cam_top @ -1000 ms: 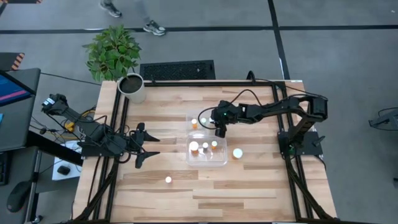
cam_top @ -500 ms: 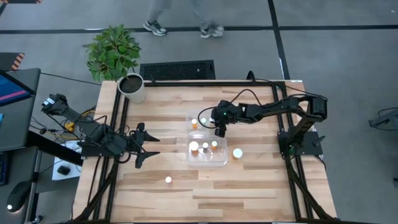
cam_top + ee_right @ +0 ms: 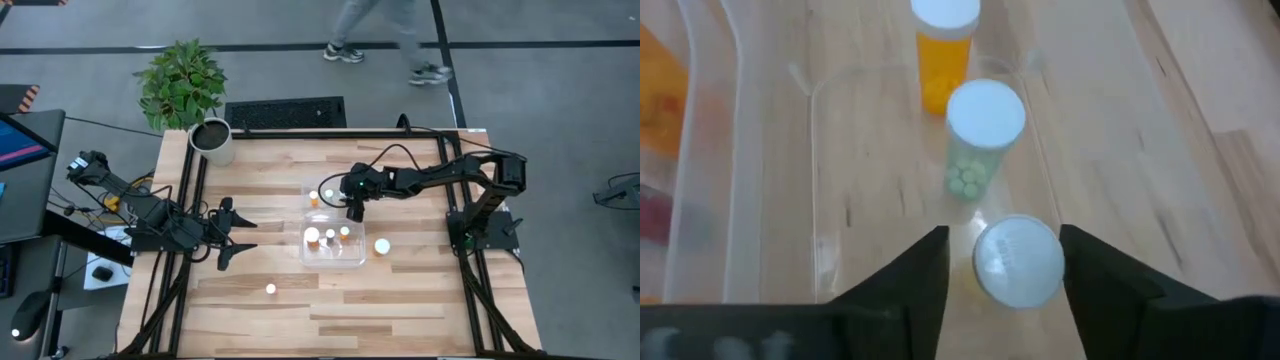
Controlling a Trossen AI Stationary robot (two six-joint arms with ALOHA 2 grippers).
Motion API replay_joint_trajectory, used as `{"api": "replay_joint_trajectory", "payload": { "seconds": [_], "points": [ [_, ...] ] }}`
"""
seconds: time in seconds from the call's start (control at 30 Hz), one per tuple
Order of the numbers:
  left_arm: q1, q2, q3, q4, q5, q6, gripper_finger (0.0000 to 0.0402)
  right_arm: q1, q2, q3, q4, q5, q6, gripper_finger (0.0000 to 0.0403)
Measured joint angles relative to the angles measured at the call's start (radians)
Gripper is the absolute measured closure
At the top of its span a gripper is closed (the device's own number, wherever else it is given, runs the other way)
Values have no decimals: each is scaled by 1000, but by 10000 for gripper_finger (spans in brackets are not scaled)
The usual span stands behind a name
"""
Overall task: Pick and place medicine bottles into bin by pill shape (circle, oval)
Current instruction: Put the yellow tablet bottle into the top transparent bin, then put the orange capsule bottle into the bottom transparent bin
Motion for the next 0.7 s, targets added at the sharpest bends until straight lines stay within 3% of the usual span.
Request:
{"api": "replay_joint_trajectory", "payload": {
  "seconds": [0.37,0.5,0.7],
  "points": [
    [0,0,0,0,0,-5,150,3,-70,1,-3,0,-6,190],
    [0,0,0,8,0,-4,150,3,-169,10,-84,1,-11,195],
    [0,0,0,14,0,-4,150,33,-420,50,-372,2,26,197]
  ]
}}
